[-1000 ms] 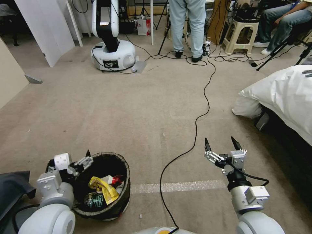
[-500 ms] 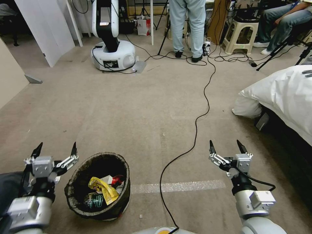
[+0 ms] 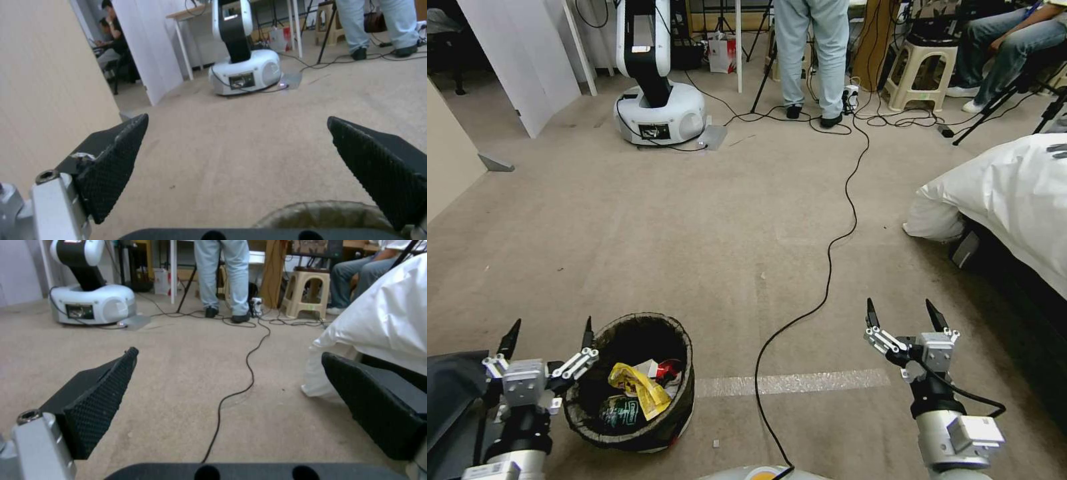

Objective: Pick up the trash bin, then pick up the garbage from the floor and place it into the trash bin.

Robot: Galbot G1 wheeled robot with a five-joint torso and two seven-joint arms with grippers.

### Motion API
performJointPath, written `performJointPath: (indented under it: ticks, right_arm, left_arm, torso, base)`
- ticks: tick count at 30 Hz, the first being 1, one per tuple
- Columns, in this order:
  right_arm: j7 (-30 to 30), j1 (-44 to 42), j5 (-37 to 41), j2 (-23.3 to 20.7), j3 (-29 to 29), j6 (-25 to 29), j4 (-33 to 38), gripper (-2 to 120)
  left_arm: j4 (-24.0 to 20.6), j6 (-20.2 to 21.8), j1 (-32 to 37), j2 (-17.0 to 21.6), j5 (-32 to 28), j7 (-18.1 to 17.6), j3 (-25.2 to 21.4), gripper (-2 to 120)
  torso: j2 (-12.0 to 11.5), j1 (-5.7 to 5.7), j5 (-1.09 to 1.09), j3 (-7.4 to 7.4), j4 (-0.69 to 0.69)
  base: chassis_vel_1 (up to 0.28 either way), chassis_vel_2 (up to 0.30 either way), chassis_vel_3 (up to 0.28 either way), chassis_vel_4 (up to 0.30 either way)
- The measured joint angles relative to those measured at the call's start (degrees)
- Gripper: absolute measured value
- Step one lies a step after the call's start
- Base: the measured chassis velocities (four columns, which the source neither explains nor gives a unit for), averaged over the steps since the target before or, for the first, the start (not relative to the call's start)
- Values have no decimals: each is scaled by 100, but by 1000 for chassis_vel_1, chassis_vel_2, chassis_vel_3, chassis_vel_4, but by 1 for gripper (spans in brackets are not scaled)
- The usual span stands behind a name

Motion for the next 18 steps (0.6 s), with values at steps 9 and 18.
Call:
performJointPath:
  ticks: [9, 18]
  right_arm:
    - [34, -4, -158, 18, 11, -52, -1, 100]
    - [40, 2, -159, 15, 12, -66, -2, 100]
  left_arm:
    - [36, -21, 106, 102, 52, -386, 291, 100]
    - [36, -8, 97, 104, 46, -384, 282, 100]
  torso:
    - [0, 0, 0, 0, 0]
    - [0, 0, 0, 0, 0]
  base:
    - [0, 0, 0, 0]
    - [0, 0, 0, 0]
